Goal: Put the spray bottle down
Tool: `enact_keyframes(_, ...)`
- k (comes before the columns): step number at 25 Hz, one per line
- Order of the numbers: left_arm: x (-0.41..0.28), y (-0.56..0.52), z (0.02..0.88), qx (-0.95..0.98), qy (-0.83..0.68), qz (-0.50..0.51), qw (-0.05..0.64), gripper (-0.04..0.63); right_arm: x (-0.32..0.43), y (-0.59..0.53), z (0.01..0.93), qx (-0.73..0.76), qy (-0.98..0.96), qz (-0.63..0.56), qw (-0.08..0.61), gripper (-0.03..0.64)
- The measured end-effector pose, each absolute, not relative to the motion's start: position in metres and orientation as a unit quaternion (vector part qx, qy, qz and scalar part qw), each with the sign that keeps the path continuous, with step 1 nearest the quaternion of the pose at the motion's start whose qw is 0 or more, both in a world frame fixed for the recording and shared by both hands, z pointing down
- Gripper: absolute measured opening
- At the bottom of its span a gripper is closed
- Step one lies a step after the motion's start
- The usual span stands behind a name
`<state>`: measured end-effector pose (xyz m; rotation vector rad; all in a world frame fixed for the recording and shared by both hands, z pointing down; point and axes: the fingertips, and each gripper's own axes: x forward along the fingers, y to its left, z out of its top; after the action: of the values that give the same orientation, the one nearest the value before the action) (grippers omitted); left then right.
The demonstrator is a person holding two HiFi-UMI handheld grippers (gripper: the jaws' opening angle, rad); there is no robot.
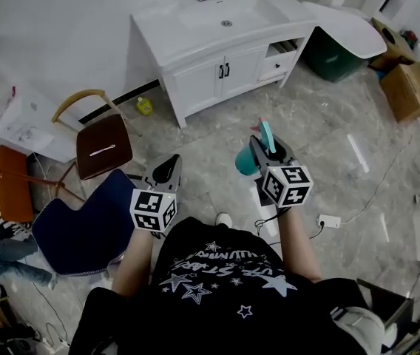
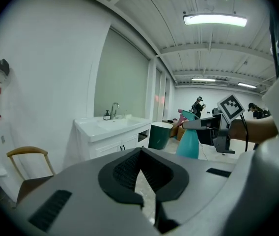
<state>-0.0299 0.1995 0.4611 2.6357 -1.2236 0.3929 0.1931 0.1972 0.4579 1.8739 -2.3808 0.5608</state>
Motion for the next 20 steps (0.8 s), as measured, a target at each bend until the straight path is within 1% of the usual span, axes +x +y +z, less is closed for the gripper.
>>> enact_keyframes(5, -0.026, 0.2, 0.462, 0.88, -0.445, 0.127, 0.108, 0.015, 0.204, 0.184, 0.455, 0.591, -0.786, 0.184, -0.002, 0.153)
enact_keyframes(7, -0.027, 0.198, 0.462, 0.875, -0.455, 0.126, 0.11, 0.015, 0.202, 0.176, 0.454, 0.582, -0.792, 0.184, -0.006, 0.153)
enact_keyframes(11, -0.032, 0.187, 0.466, 0.868, -0.464, 0.13, 0.117, 0.015, 0.196, 0.155, 0.462, 0.572, -0.797, 0.195, 0.002, 0.153)
enact_keyframes(15, -0.047, 0.165, 0.481, 0.858, -0.476, 0.135, 0.141, 0.015, 0.181, 0.13, 0.471, 0.56, -0.802, 0.206, 0.016, 0.153)
enact_keyframes(20, -0.056, 0.106, 0.491, 0.857, -0.476, 0.129, 0.148, 0.015, 0.175, 0.077, 0.483, 0.563, -0.799, 0.21, 0.034, 0.153)
